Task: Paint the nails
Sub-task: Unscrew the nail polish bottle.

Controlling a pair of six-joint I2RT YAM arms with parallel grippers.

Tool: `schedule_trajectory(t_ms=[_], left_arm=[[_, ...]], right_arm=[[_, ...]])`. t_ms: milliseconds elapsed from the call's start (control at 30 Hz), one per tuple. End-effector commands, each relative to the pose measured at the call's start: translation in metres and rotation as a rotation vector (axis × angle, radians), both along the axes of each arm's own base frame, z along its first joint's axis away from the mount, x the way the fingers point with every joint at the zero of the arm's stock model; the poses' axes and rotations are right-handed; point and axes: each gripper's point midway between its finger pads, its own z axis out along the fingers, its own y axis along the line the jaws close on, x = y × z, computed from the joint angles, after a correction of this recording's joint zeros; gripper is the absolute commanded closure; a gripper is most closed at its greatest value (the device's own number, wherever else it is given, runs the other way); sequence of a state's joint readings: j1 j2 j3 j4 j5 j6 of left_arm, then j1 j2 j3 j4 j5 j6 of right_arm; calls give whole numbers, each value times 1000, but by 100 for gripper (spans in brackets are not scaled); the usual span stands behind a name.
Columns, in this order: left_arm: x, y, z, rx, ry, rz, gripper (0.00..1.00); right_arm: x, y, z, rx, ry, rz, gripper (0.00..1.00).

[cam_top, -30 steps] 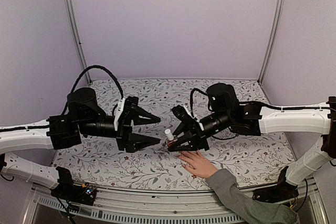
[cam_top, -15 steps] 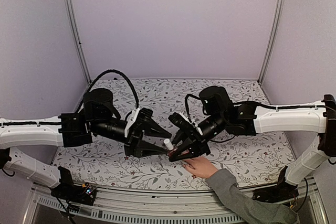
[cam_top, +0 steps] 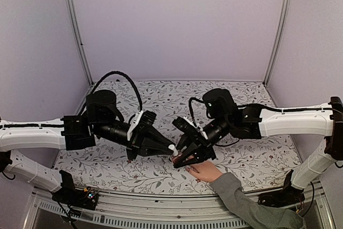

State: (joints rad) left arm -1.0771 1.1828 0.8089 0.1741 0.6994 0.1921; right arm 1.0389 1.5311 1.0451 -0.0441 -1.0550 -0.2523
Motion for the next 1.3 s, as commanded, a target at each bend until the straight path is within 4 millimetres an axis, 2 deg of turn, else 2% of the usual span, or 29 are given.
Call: schedule_trajectory(t_ms=[0, 267, 433, 633, 900, 1033, 1267], left_arm=[[9, -6, 9, -31, 5, 64, 99], [56, -6, 9, -39, 34, 351, 100], [83, -1, 18, -88, 67, 515, 100], [123, 5, 13, -100, 171, 754, 100], [163, 6, 3, -108, 291, 1002, 100], [174, 3, -6, -102, 341, 1097, 100], [191, 0, -31, -62, 418, 1288, 100]], right_arm=[[25, 12, 14, 37, -98, -148, 100], [77, 13, 28, 63, -203, -465, 100], [110, 14, 34, 64, -243, -642, 100], [150, 8, 49, 104, -298, -870, 100], [182, 9, 60, 144, -361, -1037, 100], [199, 12, 52, 115, -428, -1132, 100], [213, 17, 60, 129, -512, -1229, 100]])
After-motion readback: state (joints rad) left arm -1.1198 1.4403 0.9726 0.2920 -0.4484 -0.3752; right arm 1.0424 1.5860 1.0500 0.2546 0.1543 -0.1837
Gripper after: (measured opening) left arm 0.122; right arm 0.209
